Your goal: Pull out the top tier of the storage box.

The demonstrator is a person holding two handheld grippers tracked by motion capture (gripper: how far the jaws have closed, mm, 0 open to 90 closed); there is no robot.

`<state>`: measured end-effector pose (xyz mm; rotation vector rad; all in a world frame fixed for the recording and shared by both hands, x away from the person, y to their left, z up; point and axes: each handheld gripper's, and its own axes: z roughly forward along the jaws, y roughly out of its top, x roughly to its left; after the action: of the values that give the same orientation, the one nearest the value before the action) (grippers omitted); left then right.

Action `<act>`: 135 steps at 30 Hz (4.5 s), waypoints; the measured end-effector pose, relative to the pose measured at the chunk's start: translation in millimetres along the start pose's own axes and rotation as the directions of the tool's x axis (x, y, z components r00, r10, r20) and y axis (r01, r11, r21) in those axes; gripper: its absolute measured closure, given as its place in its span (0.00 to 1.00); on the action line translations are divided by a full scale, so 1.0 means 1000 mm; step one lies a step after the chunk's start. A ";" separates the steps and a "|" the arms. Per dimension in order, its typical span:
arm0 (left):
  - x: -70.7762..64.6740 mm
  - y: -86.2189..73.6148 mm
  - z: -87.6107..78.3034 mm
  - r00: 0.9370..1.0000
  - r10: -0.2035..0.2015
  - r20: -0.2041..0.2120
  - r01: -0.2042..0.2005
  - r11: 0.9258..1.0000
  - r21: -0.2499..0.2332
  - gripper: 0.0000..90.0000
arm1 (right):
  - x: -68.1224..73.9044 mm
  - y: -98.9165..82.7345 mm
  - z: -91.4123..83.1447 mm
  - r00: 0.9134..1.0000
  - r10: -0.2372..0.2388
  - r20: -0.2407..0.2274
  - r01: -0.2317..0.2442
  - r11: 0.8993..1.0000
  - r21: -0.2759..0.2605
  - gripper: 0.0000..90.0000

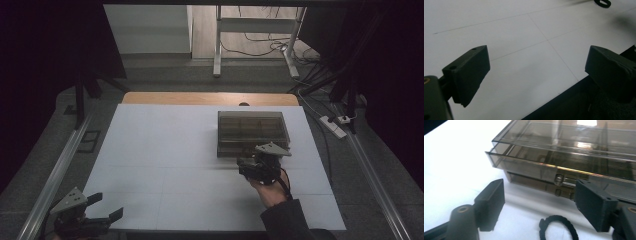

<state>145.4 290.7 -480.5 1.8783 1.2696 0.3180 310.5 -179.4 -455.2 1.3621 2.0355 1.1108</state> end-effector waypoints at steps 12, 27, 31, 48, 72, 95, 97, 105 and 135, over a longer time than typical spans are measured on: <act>0.001 0.000 0.000 1.000 -0.006 -0.001 0.006 1.000 0.002 0.06 | -0.009 0.008 -0.014 0.980 -0.119 -0.161 0.127 0.991 0.038 0.03; 0.001 0.000 0.000 1.000 -0.015 -0.001 0.015 1.000 0.000 0.06 | -0.036 0.025 -0.016 0.926 -0.173 -0.336 0.192 0.981 0.023 0.01; 0.002 0.000 0.000 1.000 -0.016 -0.001 0.016 1.000 -0.001 0.06 | -0.042 0.030 -0.015 0.909 -0.228 -0.348 0.260 0.965 0.046 0.02; 0.002 0.000 0.000 1.000 -0.019 0.000 0.019 1.000 -0.001 0.06 | -0.059 0.045 -0.005 0.899 -0.260 -0.353 0.316 0.943 0.109 0.07; 0.002 0.000 0.000 1.000 -0.022 0.004 0.022 1.000 -0.003 0.07 | -0.078 0.071 0.024 0.810 -0.370 -0.456 0.476 0.868 0.143 0.86; 0.003 0.000 0.000 1.000 -0.024 0.009 0.024 1.000 -0.004 0.07 | -0.075 0.067 0.034 0.708 -0.467 -0.531 0.609 0.783 0.123 0.90; 0.003 0.000 0.000 1.000 -0.024 0.010 0.024 1.000 -0.004 0.07 | -0.074 0.066 0.032 0.705 -0.462 -0.539 0.608 0.784 0.124 0.91; 0.003 0.000 0.000 1.000 -0.027 0.009 0.027 1.000 -0.003 0.07 | -0.072 0.063 0.028 0.688 -0.461 -0.560 0.619 0.776 0.122 0.92; 0.004 0.000 0.000 1.000 -0.030 0.009 0.030 1.000 -0.004 0.07 | -0.070 0.052 0.011 0.652 -0.468 -0.596 0.653 0.747 0.128 0.92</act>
<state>146.5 294.0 -481.2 1.8534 1.2887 0.2954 375.7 -228.6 -424.4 0.4183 2.8876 0.9215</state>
